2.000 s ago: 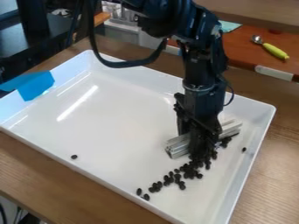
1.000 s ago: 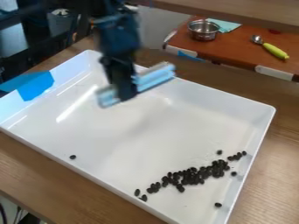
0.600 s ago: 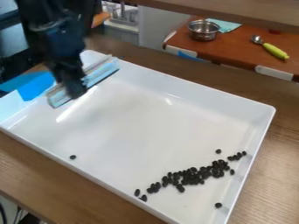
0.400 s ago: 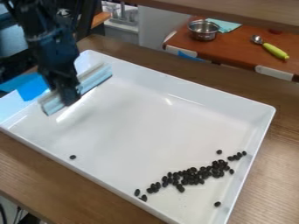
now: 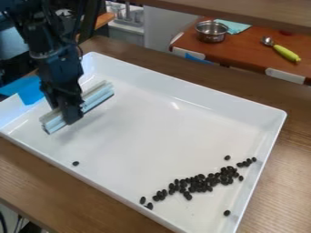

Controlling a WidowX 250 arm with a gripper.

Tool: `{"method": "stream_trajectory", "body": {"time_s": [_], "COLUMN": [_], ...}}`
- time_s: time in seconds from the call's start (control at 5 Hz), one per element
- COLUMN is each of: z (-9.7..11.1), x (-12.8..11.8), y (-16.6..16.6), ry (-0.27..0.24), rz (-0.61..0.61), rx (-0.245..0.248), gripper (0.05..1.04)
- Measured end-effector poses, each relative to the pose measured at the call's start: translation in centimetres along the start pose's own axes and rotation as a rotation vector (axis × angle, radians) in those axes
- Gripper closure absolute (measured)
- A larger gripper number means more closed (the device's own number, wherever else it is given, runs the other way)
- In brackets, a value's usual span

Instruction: Sweep into pile

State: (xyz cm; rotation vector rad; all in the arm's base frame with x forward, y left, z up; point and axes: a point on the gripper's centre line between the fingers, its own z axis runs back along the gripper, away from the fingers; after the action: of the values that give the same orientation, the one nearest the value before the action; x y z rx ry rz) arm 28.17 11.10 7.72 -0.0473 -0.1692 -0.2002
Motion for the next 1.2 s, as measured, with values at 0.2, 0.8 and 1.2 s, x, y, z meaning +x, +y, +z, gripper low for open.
{"method": "stream_trajectory", "body": {"time_s": [0.2,0.8,1.2], "z": [-1.2,-2.5,-2.7], "x": [-0.7,-1.0,-0.7], "y": [-1.4,-5.4,-6.8], "ry": [0.033,0.076,0.051], "rz": [0.007,-0.032,-0.05], "rx": [-0.006,-0.04,-0.017], "gripper": [0.7,0.7,0.7]}}
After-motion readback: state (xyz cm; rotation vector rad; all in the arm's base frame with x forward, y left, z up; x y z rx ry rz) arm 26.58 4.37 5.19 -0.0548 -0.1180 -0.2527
